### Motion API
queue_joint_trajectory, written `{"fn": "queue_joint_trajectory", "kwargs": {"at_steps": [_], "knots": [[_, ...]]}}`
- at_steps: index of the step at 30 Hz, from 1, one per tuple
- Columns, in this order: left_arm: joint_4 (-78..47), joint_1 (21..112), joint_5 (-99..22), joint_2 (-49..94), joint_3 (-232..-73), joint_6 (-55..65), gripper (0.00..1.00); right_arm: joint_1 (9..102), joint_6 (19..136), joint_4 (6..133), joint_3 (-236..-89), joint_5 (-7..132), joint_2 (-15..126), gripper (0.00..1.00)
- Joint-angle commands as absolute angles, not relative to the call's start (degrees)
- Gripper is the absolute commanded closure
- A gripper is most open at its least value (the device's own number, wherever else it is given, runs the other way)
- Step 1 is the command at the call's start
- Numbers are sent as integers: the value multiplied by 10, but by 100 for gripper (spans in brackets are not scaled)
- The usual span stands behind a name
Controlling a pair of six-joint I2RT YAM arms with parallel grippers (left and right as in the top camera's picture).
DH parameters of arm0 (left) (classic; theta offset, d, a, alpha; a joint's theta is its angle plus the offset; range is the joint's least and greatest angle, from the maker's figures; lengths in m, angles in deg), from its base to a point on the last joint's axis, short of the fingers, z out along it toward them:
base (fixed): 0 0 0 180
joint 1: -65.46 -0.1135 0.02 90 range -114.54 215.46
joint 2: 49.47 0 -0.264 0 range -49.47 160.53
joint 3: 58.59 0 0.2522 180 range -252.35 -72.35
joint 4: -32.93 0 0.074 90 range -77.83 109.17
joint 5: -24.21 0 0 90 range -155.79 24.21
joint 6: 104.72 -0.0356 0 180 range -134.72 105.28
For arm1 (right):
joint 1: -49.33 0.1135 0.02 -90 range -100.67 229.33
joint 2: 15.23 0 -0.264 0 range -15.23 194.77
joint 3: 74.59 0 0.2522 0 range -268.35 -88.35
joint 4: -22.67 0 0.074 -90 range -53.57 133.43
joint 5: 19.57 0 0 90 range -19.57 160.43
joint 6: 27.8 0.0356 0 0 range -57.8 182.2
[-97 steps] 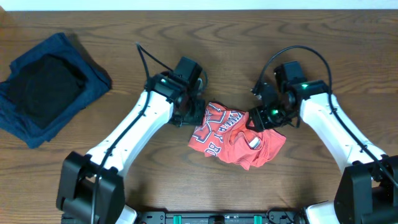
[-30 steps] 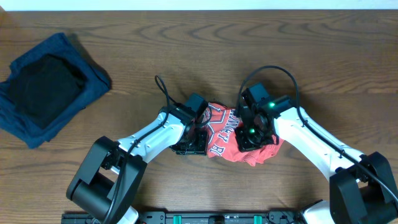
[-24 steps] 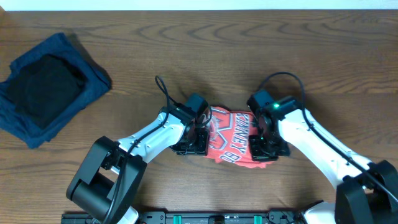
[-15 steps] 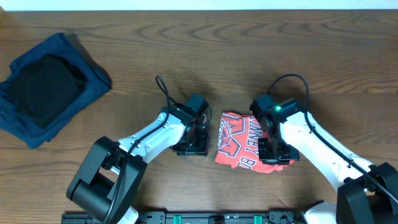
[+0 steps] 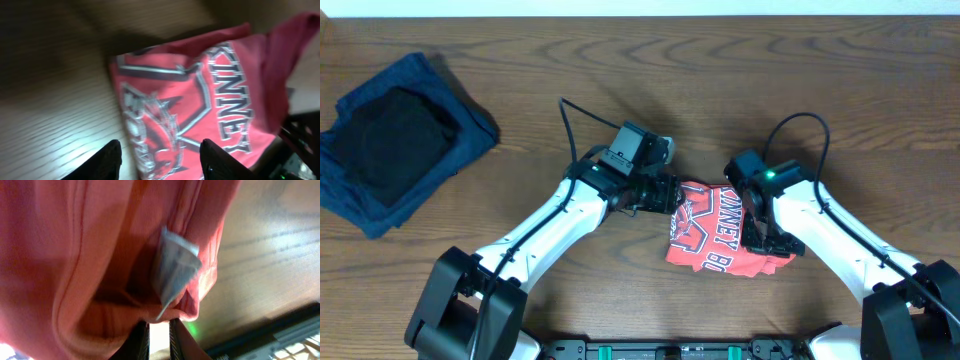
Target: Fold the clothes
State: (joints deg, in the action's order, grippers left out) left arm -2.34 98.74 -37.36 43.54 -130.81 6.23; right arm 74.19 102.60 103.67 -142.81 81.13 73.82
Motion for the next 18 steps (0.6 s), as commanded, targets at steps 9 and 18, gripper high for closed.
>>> {"fn": "queue_joint_trajectory", "kwargs": {"at_steps": [9, 18], "knots": [[7, 1043, -407, 489, -1313, 44, 48, 715, 1042, 1010, -1420, 805, 733, 89], [-10, 1042, -459, 557, -1313, 56, 48, 707, 1042, 988, -1358, 810, 733, 88]]}}
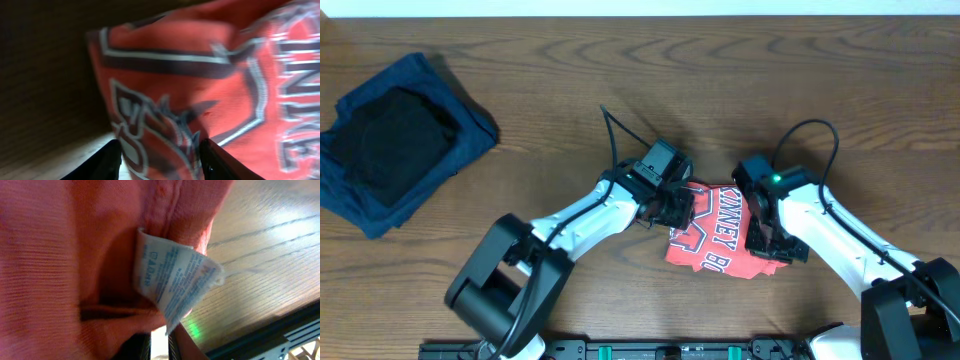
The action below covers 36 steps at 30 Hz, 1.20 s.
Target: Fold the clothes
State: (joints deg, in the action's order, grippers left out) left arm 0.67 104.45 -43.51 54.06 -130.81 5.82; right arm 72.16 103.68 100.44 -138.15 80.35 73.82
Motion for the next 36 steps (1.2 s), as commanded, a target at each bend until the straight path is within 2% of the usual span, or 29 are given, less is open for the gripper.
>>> {"fn": "queue_joint_trajectory", "kwargs": {"at_steps": [1, 4, 9, 14, 18, 22, 23, 24, 28, 32, 36], "knots": [[-25, 1042, -459, 559, -1313, 70, 49, 703, 1042, 973, -1350, 810, 733, 87], [-90, 1043, -457, 559, -1313, 121, 57, 684, 1036, 912, -1329, 814, 733, 87], [-184, 1043, -458, 558, -1313, 178, 71, 649, 957, 785, -1318, 814, 733, 87], [-215, 1044, -457, 547, -1313, 263, 72, 624, 811, 658, -1322, 768, 733, 85], [-208, 1040, -483, 499, -1314, 272, 72, 623, 740, 665, -1354, 739, 731, 80], [-179, 1022, -592, 411, -1317, 235, 66, 621, 727, 739, -1415, 756, 709, 77], [-159, 1016, -613, 391, -1317, 216, 55, 620, 726, 753, -1430, 756, 701, 75], [-136, 1011, -630, 376, -1317, 195, 48, 620, 727, 765, -1447, 756, 691, 74], [-48, 990, -637, 350, -1317, 108, 47, 620, 728, 778, -1488, 739, 653, 66], [-35, 985, -632, 379, -1317, 104, 46, 620, 718, 791, -1482, 701, 648, 67], [-36, 987, -571, 435, -1317, 104, 46, 621, 682, 798, -1453, 644, 671, 68]]}}
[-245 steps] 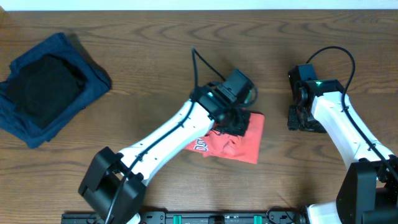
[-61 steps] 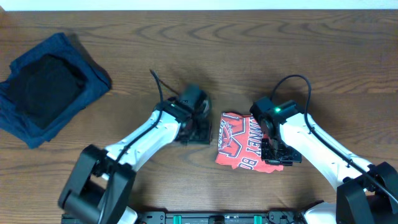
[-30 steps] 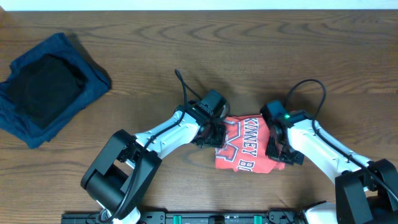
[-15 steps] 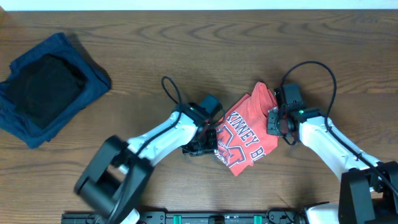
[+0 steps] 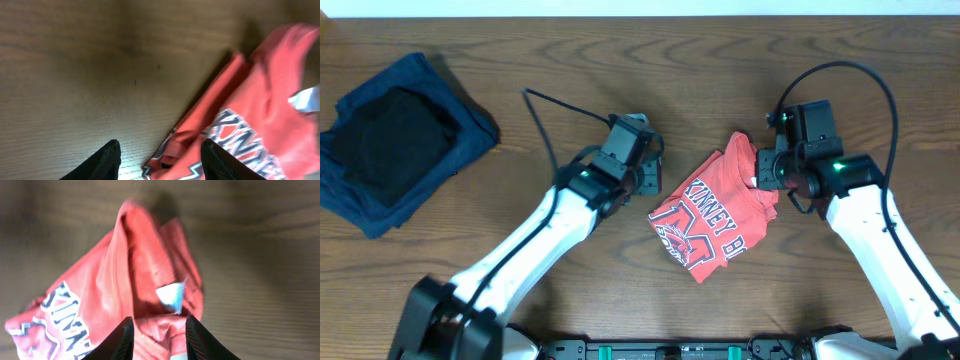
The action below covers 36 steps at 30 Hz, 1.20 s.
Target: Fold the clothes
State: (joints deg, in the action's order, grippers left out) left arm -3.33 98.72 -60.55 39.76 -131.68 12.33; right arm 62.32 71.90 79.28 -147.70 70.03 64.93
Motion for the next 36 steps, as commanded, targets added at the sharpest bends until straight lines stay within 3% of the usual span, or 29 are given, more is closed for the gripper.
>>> {"fn": "queue_joint_trajectory", "kwargs": {"at_steps": [1, 7, 12, 15, 17, 19, 24, 36], "knots": [[-36, 987, -557, 449, -1317, 104, 46, 621, 677, 798, -1447, 634, 678, 68], [-36, 987, -482, 522, -1317, 104, 46, 621, 672, 797, -1406, 586, 728, 72], [-46, 990, -461, 542, -1317, 106, 48, 621, 672, 797, -1386, 586, 741, 87], [-53, 996, -461, 542, -1317, 106, 71, 620, 673, 797, -1386, 591, 740, 99], [-63, 999, -461, 542, -1317, 106, 87, 620, 673, 803, -1389, 607, 737, 99], [-79, 1002, -461, 542, -1317, 106, 94, 615, 682, 819, -1399, 628, 731, 99], [-126, 1003, -463, 542, -1315, 118, 94, 581, 767, 859, -1427, 739, 717, 99], [-240, 1003, -469, 541, -1313, 173, 94, 562, 747, 864, -1427, 723, 720, 97]]}}
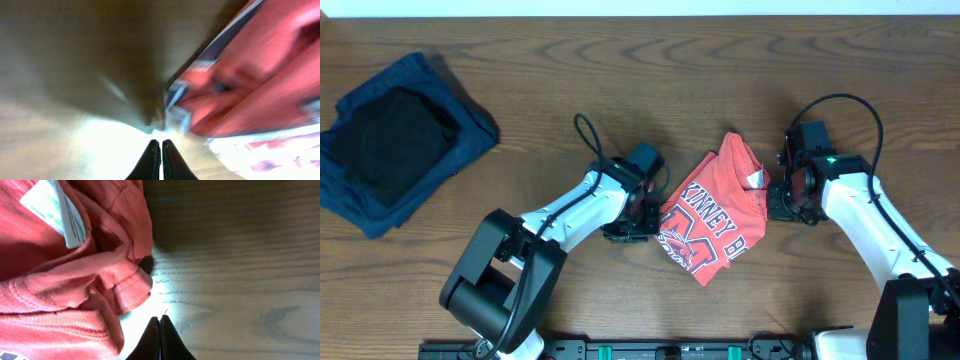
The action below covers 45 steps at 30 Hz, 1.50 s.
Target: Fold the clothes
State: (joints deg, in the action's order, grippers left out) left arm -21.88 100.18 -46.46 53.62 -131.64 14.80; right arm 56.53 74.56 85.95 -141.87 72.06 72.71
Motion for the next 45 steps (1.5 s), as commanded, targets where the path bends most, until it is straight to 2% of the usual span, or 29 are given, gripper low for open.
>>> {"fn": "queue_joint_trajectory", "kwargs": {"at_steps": [1, 4, 6, 7, 8, 9, 10, 12, 16, 28, 40, 41, 42, 45], "knots": [[-253, 1003, -477, 538, -1313, 180, 94, 560, 747, 866, -1427, 725, 720, 94], [-253, 1004, -517, 518, -1314, 161, 94, 554, 748, 869, -1427, 722, 720, 87], [-238, 1002, -557, 493, -1316, 133, 94, 552, 746, 866, -1427, 696, 720, 87], [-224, 999, -571, 477, -1317, 115, 90, 552, 734, 863, -1427, 676, 720, 87], [-205, 995, -580, 463, -1318, 101, 71, 552, 724, 861, -1427, 662, 720, 86], [-174, 989, -579, 447, -1318, 86, 38, 553, 724, 860, -1427, 659, 720, 84], [-148, 985, -577, 435, -1318, 76, 32, 553, 725, 859, -1427, 659, 720, 83], [-79, 976, -551, 414, -1318, 40, 26, 552, 746, 855, -1427, 664, 720, 80], [20, 968, -447, 422, -1318, 5, 23, 552, 775, 855, -1427, 672, 720, 79], [211, 968, -264, 572, -1321, 0, 22, 551, 776, 878, -1427, 672, 695, 76], [283, 975, -240, 700, -1322, 34, 22, 546, 776, 935, -1427, 672, 672, 76], [283, 980, -226, 708, -1322, 34, 24, 546, 776, 936, -1427, 672, 672, 76], [283, 985, -215, 713, -1322, 34, 30, 546, 776, 936, -1427, 672, 671, 76], [283, 1002, -199, 716, -1322, 33, 54, 546, 776, 935, -1427, 672, 671, 76]]}}
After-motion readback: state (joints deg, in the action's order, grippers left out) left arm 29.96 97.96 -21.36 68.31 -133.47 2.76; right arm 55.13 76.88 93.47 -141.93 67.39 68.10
